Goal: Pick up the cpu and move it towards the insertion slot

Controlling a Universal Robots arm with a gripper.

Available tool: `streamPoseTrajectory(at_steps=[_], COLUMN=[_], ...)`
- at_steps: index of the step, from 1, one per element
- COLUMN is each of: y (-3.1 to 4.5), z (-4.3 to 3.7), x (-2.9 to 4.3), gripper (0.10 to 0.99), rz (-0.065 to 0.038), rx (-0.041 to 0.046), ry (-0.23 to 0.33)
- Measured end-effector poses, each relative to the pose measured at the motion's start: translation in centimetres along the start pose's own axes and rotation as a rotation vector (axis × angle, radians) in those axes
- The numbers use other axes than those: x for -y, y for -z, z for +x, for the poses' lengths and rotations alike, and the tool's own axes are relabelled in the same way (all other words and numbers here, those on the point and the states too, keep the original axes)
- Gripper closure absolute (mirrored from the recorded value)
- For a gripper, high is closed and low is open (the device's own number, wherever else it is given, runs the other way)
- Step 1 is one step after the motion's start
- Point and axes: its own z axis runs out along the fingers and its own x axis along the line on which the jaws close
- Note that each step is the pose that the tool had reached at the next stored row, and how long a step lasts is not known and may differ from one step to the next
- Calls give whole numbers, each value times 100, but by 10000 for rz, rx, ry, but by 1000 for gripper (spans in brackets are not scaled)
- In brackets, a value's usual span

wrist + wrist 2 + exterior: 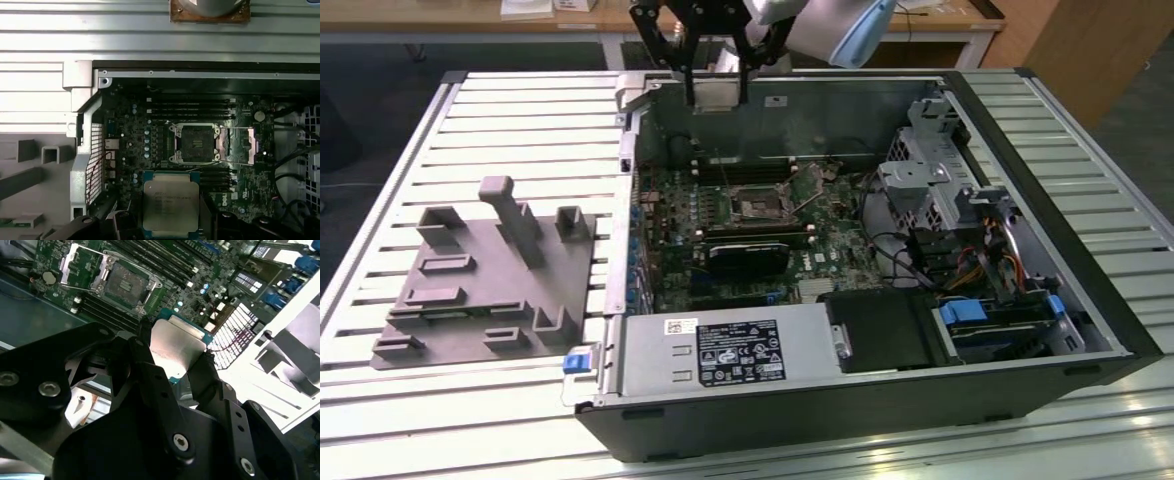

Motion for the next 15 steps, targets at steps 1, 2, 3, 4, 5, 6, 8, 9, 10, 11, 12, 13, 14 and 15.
streamPoseTrajectory(at_steps=[1, 2, 3, 4, 5, 6, 8, 9, 10, 11, 12, 13, 14, 15], y=[-12, -23, -35, -47, -59, -70, -92, -104, -116, -129, -141, -152, -163, -172], z=[-21, -41, -61, -82, -102, -122, -167, -191, -217, -238, -261, -287, -315, -344], x=[-7, -13, -19, -25, -31, -37, -48, -53, -60, -70, -85, -102, -117, -131], gripper=[545, 545, 545, 545, 545, 545, 545, 545, 545, 545, 545, 545, 545, 545], rz=[0, 0, 0, -1, -1, -1, -3, -4, -4, -6, -7, -7, -6, -5], rx=[0, -1, -1, 0, 0, 0, -1, -1, -1, -1, 0, 0, 0, -1], ry=[0, 0, -1, -1, -1, -1, 0, 0, 0, -1, -1, -1, -1, 0])
